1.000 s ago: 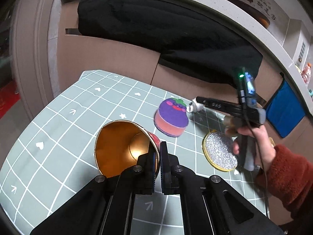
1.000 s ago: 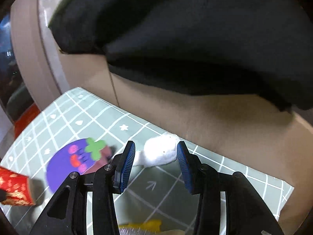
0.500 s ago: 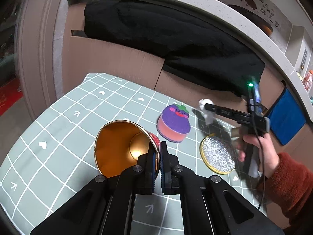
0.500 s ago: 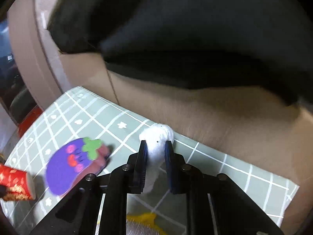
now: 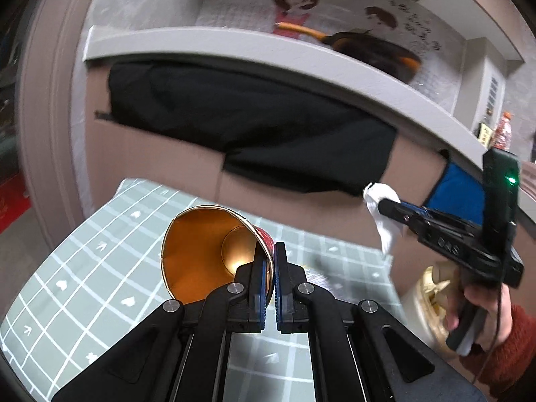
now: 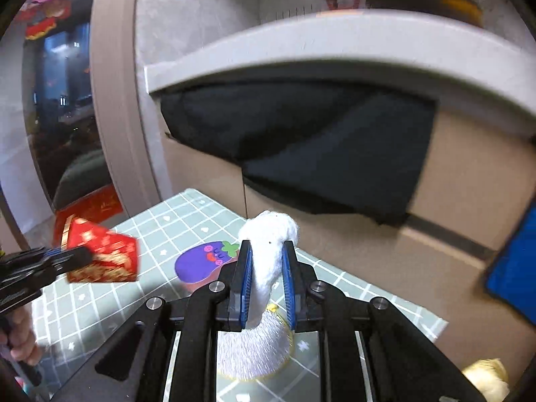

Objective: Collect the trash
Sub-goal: 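Grasp the white tissue with the right tool while the left holds the cup, then carry the red cup and white tissue over the bin and release both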

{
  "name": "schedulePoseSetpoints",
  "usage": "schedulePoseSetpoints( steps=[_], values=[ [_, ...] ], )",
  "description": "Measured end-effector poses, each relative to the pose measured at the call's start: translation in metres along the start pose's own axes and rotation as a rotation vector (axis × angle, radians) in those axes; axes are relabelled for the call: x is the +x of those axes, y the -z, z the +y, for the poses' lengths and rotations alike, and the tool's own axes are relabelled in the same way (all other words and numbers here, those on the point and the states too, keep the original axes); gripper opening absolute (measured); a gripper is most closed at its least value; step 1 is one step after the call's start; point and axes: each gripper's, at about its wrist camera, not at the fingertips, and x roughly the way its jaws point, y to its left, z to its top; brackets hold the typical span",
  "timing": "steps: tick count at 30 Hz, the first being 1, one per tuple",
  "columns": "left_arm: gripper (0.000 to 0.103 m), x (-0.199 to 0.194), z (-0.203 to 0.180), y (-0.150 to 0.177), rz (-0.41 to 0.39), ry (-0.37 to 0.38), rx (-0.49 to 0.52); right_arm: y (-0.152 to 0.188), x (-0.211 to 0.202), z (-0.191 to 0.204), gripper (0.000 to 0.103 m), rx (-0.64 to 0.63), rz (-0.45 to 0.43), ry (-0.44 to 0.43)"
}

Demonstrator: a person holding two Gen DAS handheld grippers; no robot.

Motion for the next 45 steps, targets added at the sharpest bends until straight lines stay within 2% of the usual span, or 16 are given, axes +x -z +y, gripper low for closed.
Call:
schedulePoseSetpoints(
  steps=[6,12,24,33,45],
  values=[
    [0.004,-0.001,-0.064,-0.013,-0.027,0.058,0.079,0.006,-0.066,-0.017,0.015,0.0,-0.072,0.028],
    [0.004,-0.001,-0.132,-0.018,-0.05,0.12,0.153,0.018,-0.126,-0.039,0.015,0.004,-0.14,0.097],
    [0.004,0.015,-0.259,0.011,0.008,0.282,0.265,0.062,-0.218,-0.114,0.015,0.104,-0.192,0.258],
    [0.004,0.043,-0.31,0.043,0.089,0.367,0.269,0.099,-0.247,-0.157,0.015,0.181,-0.174,0.327],
    [0.004,0.076,-0.335,0.078,0.191,0.412,0.277,0.137,-0.241,-0.188,0.015,0.25,-0.105,0.346]
  ],
)
